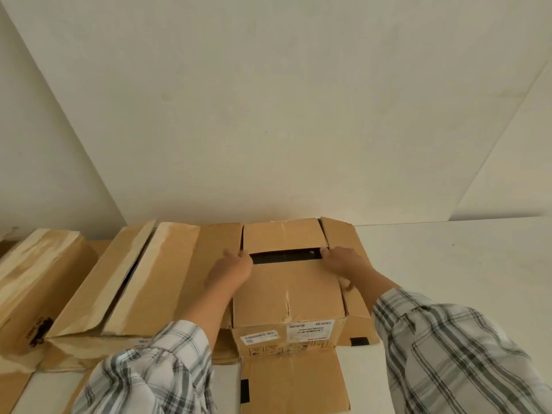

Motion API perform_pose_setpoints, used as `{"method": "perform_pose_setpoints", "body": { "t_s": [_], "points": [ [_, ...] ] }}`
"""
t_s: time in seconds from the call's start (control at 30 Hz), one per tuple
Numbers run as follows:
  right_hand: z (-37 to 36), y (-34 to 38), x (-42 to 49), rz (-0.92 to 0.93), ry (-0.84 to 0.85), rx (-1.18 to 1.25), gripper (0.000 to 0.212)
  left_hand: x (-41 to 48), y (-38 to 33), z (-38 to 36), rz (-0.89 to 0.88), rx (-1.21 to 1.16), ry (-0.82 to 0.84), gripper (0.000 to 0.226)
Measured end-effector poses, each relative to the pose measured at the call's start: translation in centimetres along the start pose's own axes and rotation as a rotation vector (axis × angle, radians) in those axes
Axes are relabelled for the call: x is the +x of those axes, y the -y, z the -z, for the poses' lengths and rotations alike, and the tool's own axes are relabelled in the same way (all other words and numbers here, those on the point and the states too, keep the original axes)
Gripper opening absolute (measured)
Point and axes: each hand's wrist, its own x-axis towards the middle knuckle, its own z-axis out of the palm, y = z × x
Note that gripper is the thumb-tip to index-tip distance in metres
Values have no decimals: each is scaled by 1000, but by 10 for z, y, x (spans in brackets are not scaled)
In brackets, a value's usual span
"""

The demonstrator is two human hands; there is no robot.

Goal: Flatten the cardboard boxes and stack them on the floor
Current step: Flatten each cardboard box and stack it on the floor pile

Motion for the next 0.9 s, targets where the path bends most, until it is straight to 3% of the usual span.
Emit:
{"method": "perform_pose_setpoints", "body": {
  "t_s": [0.1,0.17,0.23,0.3,0.4,0.53,0.63,0.8,0.9],
  "points": [
    [31,-1,-9,-157,215,348,68,3,-9,21,192,-432,90,70],
    [46,-6,-13,-184,395,344,69,-4,-2,38,242,-512,226,62],
    [51,-14,-19,-159,520,226,69,-12,7,47,184,-325,352,54],
    [48,-17,-24,-109,558,69,63,-19,9,46,70,4,485,69],
    [41,-15,-35,76,541,-207,52,-31,7,31,-82,388,543,87],
    [16,-16,-44,293,320,-423,66,-34,16,9,-99,555,520,120],
    [-14,-25,-40,317,208,-499,69,-40,18,-2,-108,602,518,110],
    [-42,-51,-38,269,171,-695,70,-55,21,-26,-117,700,439,92],
    [-34,-62,-43,259,157,-702,73,-60,24,-45,-128,638,419,88]
  ]
}}
